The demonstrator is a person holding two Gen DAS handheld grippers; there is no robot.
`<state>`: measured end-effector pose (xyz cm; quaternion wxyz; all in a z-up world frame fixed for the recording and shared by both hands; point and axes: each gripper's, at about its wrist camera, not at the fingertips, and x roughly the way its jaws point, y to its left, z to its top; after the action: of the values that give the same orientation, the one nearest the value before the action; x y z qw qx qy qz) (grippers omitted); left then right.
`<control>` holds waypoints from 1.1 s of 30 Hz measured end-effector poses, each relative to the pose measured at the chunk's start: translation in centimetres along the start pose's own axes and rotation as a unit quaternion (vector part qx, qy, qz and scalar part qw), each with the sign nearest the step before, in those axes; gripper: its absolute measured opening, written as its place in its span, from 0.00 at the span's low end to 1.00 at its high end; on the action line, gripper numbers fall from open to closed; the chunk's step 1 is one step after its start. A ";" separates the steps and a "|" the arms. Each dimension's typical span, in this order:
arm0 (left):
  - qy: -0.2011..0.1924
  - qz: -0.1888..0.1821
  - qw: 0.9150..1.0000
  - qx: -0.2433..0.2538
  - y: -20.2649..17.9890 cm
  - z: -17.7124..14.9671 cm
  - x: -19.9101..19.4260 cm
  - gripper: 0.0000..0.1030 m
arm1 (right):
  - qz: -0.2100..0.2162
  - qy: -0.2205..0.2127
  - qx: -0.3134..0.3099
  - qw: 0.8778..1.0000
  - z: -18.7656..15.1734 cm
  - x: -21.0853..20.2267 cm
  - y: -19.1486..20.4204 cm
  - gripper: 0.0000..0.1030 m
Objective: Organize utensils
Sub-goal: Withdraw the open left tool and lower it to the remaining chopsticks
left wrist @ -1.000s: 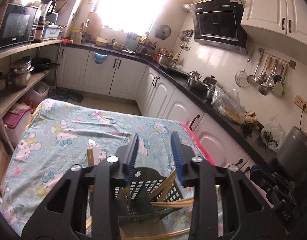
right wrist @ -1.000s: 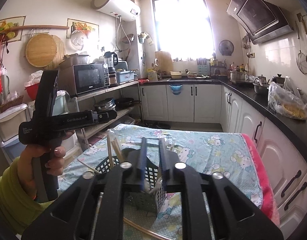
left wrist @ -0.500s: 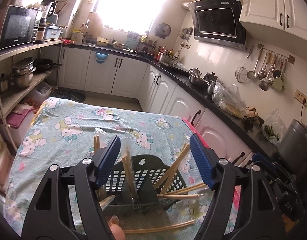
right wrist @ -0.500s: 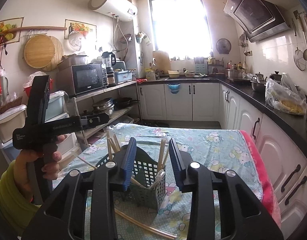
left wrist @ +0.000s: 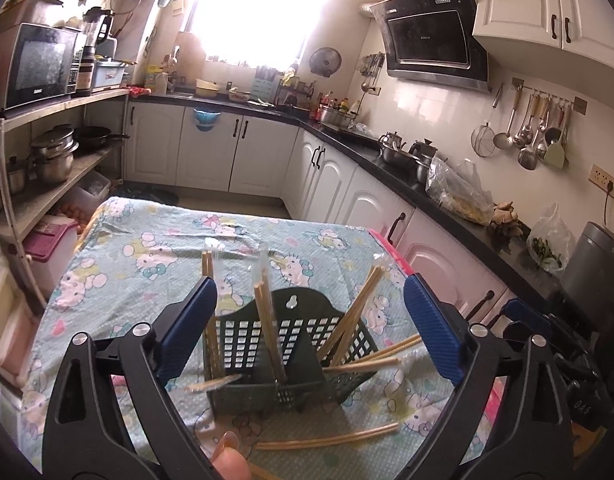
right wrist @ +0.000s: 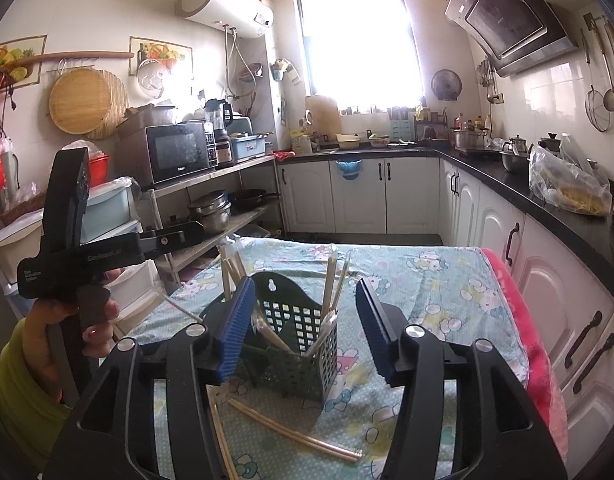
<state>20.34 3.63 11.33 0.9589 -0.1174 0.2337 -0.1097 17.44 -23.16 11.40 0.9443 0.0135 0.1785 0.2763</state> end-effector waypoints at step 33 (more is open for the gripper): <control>0.026 0.008 0.999 -0.028 1.9 -5.9 -3.9 0.89 | -0.004 0.064 0.023 0.998 -5.5 -0.7 0.3 0.53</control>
<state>14.44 5.41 7.36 0.9497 -0.1395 0.2626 -0.0984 14.84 -23.69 6.56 0.9314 0.0170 0.2447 0.2688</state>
